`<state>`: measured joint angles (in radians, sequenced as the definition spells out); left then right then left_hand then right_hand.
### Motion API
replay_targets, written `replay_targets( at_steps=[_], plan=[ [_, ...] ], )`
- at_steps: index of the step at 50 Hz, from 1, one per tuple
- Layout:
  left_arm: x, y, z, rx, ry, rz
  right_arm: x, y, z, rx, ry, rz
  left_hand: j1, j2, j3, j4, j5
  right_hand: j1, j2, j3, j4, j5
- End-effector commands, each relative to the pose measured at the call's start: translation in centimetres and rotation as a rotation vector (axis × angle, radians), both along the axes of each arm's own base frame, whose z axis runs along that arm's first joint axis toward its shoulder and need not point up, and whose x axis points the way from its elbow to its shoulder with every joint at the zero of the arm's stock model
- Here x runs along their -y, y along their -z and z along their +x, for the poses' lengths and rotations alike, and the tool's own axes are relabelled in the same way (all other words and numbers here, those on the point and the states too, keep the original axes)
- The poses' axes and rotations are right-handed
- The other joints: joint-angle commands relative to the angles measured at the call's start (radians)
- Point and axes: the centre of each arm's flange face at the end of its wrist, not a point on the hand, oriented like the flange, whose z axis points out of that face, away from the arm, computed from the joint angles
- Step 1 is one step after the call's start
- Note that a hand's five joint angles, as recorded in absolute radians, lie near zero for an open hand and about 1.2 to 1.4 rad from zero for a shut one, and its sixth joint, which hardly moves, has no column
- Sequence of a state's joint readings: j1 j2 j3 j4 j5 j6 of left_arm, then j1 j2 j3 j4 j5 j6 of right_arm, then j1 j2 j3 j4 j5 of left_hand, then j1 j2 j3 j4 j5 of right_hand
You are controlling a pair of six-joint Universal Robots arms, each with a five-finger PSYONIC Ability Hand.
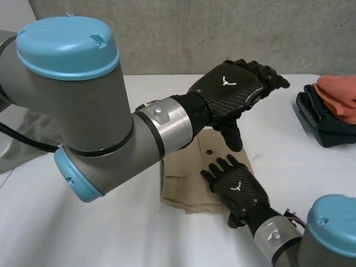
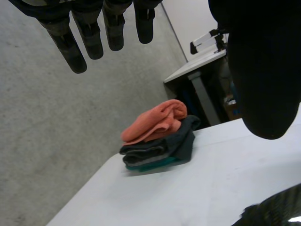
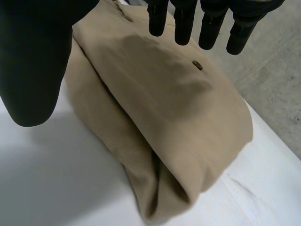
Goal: Fold the laundry.
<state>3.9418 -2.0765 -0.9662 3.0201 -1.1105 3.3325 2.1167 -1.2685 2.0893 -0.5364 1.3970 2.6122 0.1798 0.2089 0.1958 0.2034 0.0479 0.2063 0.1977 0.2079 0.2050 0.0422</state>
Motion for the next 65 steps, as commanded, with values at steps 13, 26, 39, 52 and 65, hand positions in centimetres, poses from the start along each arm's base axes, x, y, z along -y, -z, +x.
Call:
replay_targets(
  at_steps=[13,26,39,52,65],
  plan=[
    [-0.1,0.8,-0.1,0.012,-0.003,0.029,4.3,0.4,2.6,0.113,0.058,-0.202,0.022,-0.007,0.006,-0.002,-0.021,0.063,0.072,0.062,0.065,0.053],
    [0.1,0.6,0.0,0.007,-0.009,0.026,6.9,0.1,3.9,0.143,0.069,-0.235,0.025,-0.004,0.009,0.001,-0.018,1.190,1.199,1.188,1.191,1.180],
    [1.4,-3.6,1.3,-0.104,-0.052,-0.046,16.6,-9.8,0.6,0.347,0.245,-0.440,0.028,-0.001,0.012,0.004,-0.015,1.190,1.199,1.188,1.191,1.180],
    [2.5,-7.0,2.7,-0.231,-0.117,-0.063,27.4,-21.6,-11.7,0.638,0.449,-0.748,0.028,-0.001,0.012,0.004,-0.015,1.190,1.199,1.188,1.191,1.180],
    [2.2,-4.9,2.4,-0.187,-0.111,-0.018,35.3,-9.8,-23.5,0.520,0.399,-0.598,0.028,-0.001,0.012,0.004,-0.015,1.190,1.199,1.188,1.191,1.180]
  ],
)
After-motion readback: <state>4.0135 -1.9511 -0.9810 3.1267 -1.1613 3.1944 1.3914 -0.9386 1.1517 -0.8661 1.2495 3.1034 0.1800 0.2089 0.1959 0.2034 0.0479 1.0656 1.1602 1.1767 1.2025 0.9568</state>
